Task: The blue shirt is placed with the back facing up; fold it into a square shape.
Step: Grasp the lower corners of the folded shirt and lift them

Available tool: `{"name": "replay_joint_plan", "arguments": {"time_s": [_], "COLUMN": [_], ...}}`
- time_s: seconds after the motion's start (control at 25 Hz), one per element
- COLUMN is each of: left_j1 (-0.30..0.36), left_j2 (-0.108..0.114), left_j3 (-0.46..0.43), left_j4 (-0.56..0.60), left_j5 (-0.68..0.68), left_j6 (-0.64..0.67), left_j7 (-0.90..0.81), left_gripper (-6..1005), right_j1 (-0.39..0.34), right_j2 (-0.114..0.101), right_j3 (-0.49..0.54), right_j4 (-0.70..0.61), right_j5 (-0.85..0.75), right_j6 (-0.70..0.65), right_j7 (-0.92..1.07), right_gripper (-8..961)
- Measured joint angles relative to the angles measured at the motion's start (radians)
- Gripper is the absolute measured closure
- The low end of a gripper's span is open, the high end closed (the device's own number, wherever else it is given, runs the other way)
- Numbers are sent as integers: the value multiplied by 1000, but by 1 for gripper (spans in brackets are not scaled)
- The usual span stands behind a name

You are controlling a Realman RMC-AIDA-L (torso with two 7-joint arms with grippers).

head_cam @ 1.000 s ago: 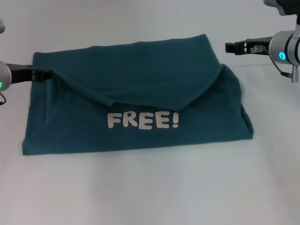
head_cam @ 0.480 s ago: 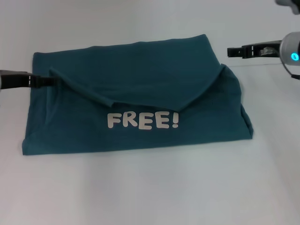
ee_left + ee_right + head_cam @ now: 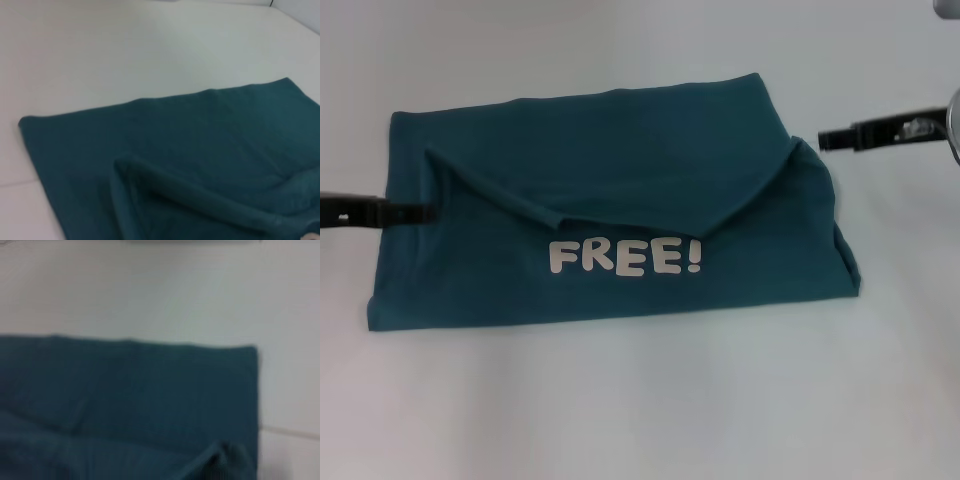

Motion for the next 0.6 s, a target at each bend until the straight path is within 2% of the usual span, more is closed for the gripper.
{"name": "replay_joint_plan", "arguments": {"time_s": [0.12, 0.28, 0.4, 0.6], "left_j1": [12, 14, 15, 16], "left_j2": [-1, -1, 0, -11], "left_j3": [-9, -18, -16, -11], "left_j4": [2, -1, -3, -7], "left_j5": [2, 4, 5, -2], "left_j6": [10, 16, 21, 25], "left_j7": [0, 1, 2, 22], "left_gripper": [70, 70, 71, 72], "right_j1": [6, 13, 22, 45], "right_j2": [-14, -15, -8, 6], "right_j3": [2, 1, -3, -23], "right_j4": [2, 10, 57, 174], "right_j5": [-32, -93, -120, -118], "right_j6": [-88, -98, -37, 138], "right_j7": [9, 31, 31, 7], "right_gripper": [220, 376, 521, 677]}}
